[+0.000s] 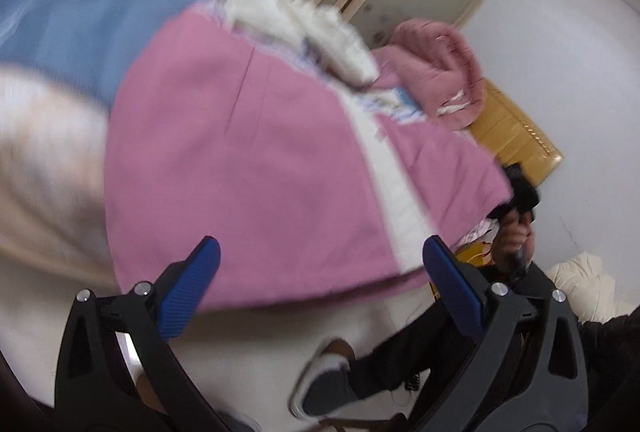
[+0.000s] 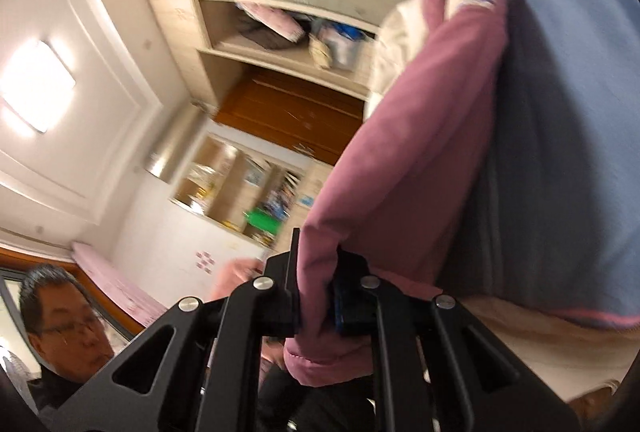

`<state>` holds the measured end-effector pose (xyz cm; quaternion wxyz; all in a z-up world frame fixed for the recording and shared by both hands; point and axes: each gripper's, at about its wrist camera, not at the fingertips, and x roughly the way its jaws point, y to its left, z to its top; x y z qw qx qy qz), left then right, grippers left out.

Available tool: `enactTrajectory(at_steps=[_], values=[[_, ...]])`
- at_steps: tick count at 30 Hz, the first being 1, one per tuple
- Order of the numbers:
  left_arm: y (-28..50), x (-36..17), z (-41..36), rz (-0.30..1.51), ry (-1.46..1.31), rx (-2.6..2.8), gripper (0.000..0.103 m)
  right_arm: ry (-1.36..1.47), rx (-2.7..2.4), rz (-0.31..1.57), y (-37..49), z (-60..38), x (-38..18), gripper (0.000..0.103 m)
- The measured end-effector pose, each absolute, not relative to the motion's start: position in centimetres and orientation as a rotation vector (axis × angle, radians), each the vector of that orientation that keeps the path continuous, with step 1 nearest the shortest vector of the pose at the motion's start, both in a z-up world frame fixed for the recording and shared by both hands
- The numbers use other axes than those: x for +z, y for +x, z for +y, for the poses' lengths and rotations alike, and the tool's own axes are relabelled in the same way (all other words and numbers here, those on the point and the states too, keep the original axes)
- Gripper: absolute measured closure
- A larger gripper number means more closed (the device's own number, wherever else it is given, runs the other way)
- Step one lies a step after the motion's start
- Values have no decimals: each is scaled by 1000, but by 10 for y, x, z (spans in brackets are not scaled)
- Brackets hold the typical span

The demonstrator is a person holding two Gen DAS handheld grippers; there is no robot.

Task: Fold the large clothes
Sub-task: 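Lift the pink hem with the right tool while the left tool reaches the hem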

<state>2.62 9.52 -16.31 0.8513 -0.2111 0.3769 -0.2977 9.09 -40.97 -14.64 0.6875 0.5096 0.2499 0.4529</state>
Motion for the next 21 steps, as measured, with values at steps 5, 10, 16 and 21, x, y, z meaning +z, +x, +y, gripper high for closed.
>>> enactTrajectory(at_steps=[5, 10, 16, 21], values=[[15, -192, 88, 862, -492, -599, 2, 1221, 1001, 492, 103, -408, -145, 91], [5, -206, 116, 863, -642, -568, 2, 1310, 964, 412, 113, -415, -147, 92], [6, -199, 171, 775, -759, -459, 2, 1365, 906, 382, 115, -422, -157, 92], [35, -190, 191, 822, -681, -408, 2, 1382, 864, 366, 116, -431, -163, 92]])
